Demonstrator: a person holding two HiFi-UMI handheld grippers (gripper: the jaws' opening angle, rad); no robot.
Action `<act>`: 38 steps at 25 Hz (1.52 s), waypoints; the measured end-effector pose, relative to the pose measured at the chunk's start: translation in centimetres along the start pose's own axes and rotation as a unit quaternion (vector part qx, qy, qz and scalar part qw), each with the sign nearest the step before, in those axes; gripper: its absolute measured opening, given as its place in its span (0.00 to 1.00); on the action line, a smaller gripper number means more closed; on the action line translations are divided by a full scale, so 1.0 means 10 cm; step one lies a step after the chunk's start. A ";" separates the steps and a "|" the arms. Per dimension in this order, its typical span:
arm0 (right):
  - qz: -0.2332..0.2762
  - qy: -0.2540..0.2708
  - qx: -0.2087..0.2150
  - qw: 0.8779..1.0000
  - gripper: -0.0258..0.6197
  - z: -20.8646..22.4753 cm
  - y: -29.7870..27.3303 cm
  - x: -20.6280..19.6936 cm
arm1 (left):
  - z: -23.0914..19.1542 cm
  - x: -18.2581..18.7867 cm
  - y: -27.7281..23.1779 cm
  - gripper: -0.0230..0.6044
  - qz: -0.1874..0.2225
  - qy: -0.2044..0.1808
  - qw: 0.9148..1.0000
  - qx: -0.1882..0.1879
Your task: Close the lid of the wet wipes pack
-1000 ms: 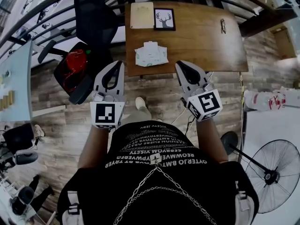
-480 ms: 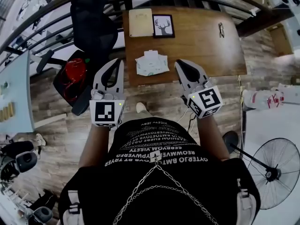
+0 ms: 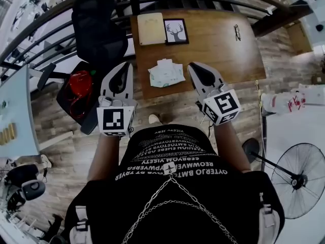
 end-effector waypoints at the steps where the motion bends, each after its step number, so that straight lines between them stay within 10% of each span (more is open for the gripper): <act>1: -0.004 0.002 0.000 1.000 0.07 -0.01 -0.01 -0.02 | -0.01 -0.02 0.01 0.08 0.000 0.002 1.000 -0.001; 38: -0.144 -0.012 0.046 0.988 0.08 0.55 -0.97 -1.32 | -0.18 -0.31 -0.71 0.08 -0.060 0.014 0.998 0.030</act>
Point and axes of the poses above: the fingertips, and each gripper's own axes: y backward along the fingers, z to its right, x out of its top, the point moved 3 cm from there along y, backward along the fingers, and after that the axes turned 7 degrees about -x, right-handed, at the moved point
